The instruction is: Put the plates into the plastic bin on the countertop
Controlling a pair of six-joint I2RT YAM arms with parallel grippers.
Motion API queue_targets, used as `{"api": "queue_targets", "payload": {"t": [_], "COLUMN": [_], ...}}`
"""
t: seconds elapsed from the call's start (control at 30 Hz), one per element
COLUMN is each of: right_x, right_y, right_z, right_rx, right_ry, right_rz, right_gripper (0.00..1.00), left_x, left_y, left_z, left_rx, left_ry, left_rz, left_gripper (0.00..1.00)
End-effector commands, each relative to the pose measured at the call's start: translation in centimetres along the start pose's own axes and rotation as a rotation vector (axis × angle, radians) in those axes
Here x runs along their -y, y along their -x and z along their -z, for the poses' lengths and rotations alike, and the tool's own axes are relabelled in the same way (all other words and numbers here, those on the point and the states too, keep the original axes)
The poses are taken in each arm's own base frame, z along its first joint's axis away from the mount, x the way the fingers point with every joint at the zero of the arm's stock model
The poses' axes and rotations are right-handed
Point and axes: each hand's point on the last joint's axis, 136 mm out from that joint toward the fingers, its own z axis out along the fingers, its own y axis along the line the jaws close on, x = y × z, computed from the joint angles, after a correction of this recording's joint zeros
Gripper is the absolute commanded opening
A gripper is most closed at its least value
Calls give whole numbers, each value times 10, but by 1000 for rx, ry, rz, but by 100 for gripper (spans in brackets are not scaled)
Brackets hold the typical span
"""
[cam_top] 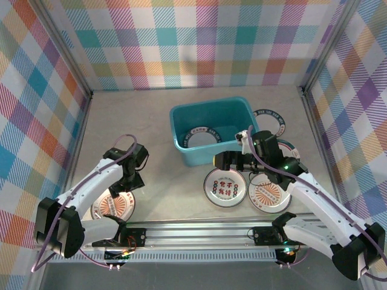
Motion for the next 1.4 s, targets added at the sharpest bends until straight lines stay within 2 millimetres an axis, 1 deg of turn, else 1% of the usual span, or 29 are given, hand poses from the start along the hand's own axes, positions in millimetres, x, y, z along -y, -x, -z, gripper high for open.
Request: {"api": "queue_targets", "payload": {"t": [0.0,0.17,0.33,0.43,0.67,0.77,0.97,1.03,1.13,1.2,1.27,1.37], "right_x": [-12,-12,-10,-9,-6,-6,-3,-3,-2,-2,-2,-1], "right_y": [2,0,-2,-2,-3,-4,-5,-6,-6,-6,-6,-7], "right_z": [3,3,1,-2,-6,-6,-6,-7,-7,-7,-6,-6], "right_rx": [22,11,7,-2,-13,-12,-12,-13,-12,-12,-9,-9], "right_ry": [53,60,58,57,47,46,38,37,37,38,37,34], "right_rz": [49,53,50,45,33,29,25,22,21,22,23,22], "right_gripper": [99,99,99,99,99,99,99,99,99,99,99,99], "left_x": [3,10,6,6,7,7,11,12,12,11,13,15], "left_y": [-1,-6,-9,-14,-20,-23,-22,-24,-25,-25,-25,-24], "left_z": [-14,-40,-53,-62,-75,-82,-81,-81,-81,-81,-81,-77], "left_rx": [-32,-80,-86,-111,-130,-150,-151,-153,-151,-151,-150,-147], "left_ry": [12,38,47,40,35,39,18,10,4,0,-9,-27], "left_rz": [29,12,27,34,37,29,19,19,20,21,21,22], "left_gripper": [74,73,71,70,63,58,42,38,36,32,24,16]}}
